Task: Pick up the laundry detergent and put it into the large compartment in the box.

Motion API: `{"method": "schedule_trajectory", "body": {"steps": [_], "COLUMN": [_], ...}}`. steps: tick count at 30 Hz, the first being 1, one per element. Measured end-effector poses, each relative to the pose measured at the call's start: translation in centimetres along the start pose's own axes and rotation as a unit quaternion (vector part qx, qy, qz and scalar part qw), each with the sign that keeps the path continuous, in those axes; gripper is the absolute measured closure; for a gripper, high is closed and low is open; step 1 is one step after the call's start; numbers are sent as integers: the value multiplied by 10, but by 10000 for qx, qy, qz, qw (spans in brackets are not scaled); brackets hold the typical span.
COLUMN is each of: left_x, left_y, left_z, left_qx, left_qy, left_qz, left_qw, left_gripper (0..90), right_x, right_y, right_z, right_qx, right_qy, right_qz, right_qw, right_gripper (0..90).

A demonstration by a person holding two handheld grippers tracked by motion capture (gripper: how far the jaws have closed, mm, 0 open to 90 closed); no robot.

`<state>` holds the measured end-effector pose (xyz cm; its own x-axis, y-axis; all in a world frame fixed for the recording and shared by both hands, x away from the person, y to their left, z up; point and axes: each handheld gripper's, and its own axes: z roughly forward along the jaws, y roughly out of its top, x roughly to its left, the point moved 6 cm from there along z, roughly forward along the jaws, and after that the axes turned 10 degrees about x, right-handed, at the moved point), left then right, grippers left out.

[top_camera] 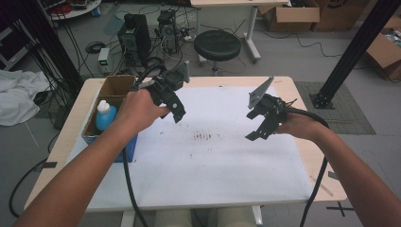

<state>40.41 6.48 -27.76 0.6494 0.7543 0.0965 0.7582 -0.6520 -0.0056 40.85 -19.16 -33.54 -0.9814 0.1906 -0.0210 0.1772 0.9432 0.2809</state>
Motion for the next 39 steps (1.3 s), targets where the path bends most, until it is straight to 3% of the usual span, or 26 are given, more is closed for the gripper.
{"method": "schedule_trajectory", "body": {"steps": [5, 19, 39], "left_x": [-11, -23, -22], "left_y": [9, 21, 22], "left_z": [2, 12, 15], "left_qx": [60, 65, 70], "left_qy": [38, 18, -3], "left_qz": [224, 458, 461], "left_qw": [9997, 9989, 9989], "left_gripper": [202, 203, 207], "right_x": [2, 1, 0], "right_y": [2, 4, 4], "right_z": [-1, 1, 4], "right_qx": [-10, 2, 12], "right_qy": [6, 8, 47], "right_qz": [-6, -22, -42], "right_qw": [10000, 10000, 10000], "right_gripper": [174, 174, 174]}}
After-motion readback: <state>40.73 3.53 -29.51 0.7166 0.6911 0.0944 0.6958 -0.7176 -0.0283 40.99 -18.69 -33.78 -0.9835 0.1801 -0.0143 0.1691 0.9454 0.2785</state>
